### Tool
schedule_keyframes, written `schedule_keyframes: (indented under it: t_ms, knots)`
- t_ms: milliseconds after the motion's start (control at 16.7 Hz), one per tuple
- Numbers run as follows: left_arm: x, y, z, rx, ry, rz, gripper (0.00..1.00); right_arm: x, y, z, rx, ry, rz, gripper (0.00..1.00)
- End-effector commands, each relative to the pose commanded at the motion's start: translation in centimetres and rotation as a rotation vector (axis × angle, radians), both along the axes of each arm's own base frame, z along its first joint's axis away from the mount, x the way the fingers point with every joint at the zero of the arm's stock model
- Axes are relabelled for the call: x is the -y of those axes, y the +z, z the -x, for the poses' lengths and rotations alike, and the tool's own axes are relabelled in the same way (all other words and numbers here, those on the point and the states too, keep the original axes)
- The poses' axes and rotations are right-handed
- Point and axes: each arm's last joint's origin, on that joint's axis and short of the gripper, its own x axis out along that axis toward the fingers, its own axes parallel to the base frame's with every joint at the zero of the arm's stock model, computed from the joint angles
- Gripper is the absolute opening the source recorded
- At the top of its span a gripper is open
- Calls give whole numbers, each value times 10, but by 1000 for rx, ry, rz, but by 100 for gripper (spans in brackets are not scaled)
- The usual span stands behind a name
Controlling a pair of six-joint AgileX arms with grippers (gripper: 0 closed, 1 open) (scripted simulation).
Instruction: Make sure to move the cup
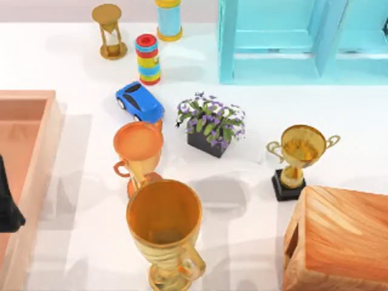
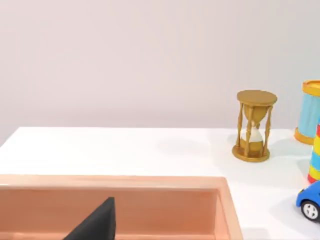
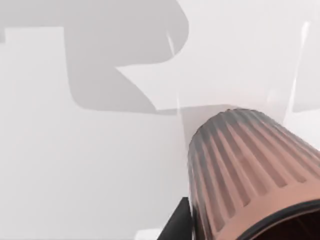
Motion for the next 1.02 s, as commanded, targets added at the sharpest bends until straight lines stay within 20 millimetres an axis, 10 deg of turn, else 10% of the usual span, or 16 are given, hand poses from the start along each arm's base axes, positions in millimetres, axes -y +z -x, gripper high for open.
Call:
schedule_keyframes:
  t_ms: [240, 1020]
  knots:
    - [0, 0, 0, 0, 0, 0, 100, 0, -1, 0, -1, 0, -1, 0]
    - [0, 0, 0, 0, 0, 0, 100, 0, -1, 0, -1, 0, -1, 98]
